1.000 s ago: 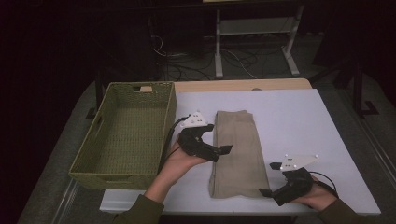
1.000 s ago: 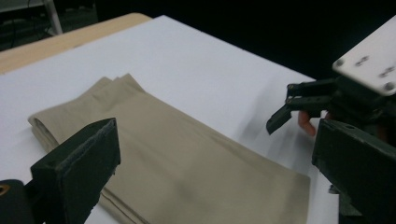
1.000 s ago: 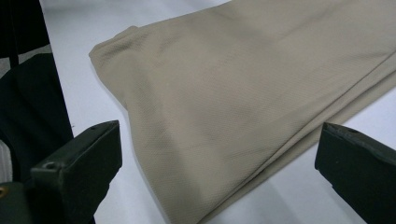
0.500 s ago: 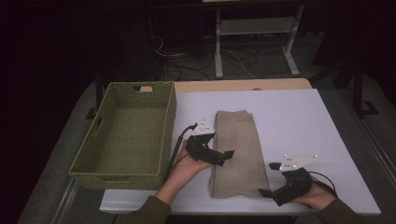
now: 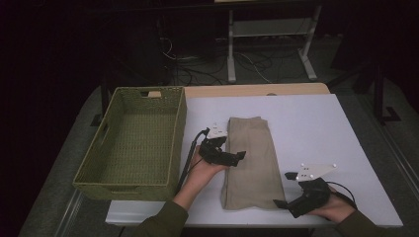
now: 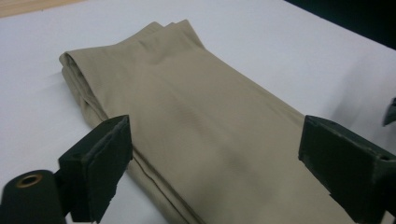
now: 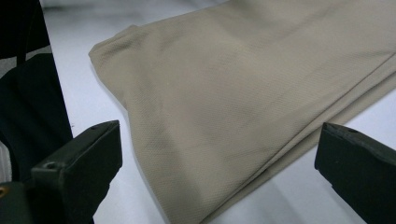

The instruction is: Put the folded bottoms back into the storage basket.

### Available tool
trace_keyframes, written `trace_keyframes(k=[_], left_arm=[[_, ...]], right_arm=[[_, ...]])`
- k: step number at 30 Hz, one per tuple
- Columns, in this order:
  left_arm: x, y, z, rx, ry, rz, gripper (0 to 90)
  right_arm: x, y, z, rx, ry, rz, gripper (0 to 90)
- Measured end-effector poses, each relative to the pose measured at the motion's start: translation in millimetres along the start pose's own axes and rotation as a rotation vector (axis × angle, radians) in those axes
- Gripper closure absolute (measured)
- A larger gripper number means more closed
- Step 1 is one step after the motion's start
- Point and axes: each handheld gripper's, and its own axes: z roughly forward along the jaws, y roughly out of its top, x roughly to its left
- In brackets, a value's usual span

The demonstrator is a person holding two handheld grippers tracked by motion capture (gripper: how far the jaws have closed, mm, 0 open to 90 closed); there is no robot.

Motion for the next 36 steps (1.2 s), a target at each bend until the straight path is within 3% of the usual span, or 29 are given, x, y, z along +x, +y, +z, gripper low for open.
trace_keyframes(k=[8,16,22,36], left_arm=[[14.6,5.3,12.6,0.0,0.038,-0.032,18.4],[36.0,14.3,24.6,0.002,0.108,-0.061,29.6],[50.3,22.6,35.4,0.011,0.156,-0.05,35.9],[79.4,37.2,65.2,0.04,0.14,-0.079,41.3]], right_arm=[[-0.4,0.0,-1.1,-0.008,-0.002,-0.001,1.1],[-0.6,-0.7,-0.7,-0.004,0.0,0.0,1.1],[-1.4,-1.1,-0.8,-0.006,-0.001,0.001,1.1],[-1.7,-1.7,-0.7,-0.006,0.008,0.003,1.2]])
